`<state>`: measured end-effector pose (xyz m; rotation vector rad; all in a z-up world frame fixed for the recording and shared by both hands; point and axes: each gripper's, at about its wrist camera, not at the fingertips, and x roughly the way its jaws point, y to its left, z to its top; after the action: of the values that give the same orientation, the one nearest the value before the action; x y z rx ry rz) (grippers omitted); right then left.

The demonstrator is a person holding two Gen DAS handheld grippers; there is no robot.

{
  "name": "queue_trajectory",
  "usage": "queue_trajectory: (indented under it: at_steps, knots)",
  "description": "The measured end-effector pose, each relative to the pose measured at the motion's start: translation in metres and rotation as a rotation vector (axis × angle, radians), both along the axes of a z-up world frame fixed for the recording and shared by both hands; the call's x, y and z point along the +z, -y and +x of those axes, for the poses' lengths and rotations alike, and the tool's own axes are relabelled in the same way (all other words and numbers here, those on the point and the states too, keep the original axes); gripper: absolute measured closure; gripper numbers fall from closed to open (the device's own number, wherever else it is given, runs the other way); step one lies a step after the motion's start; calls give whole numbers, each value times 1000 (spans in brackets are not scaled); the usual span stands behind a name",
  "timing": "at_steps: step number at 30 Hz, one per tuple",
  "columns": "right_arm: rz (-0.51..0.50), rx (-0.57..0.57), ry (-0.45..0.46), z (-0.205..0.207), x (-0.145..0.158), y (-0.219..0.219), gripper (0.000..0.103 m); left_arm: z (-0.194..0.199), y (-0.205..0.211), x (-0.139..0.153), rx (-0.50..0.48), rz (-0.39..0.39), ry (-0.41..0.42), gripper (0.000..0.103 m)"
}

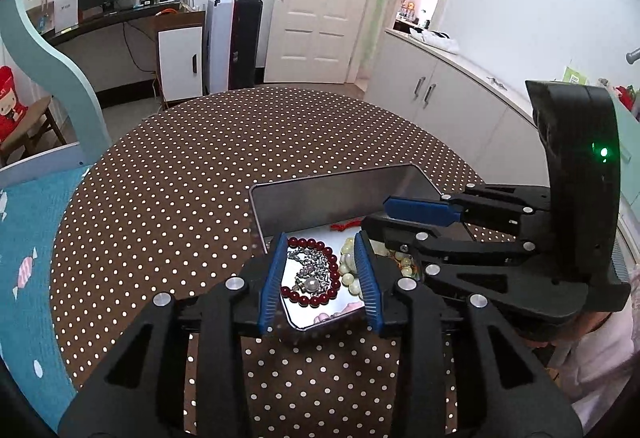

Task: Organize jewelry
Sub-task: 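Carry the jade pendant and silver chain into the tray and open both grippers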

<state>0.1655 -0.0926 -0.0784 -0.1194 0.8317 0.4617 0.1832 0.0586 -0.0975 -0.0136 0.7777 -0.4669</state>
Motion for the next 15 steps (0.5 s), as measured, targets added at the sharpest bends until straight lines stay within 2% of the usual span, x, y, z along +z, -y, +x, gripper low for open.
queue_trajectory:
  at_steps: [14,15]
  knots:
    - [36,-50,43,-17,16,21,78,-3,7,4,-17,-8,18,62]
    - [42,-55,47,-19,17,23,75,-6,8,6,-24,-11,29,59]
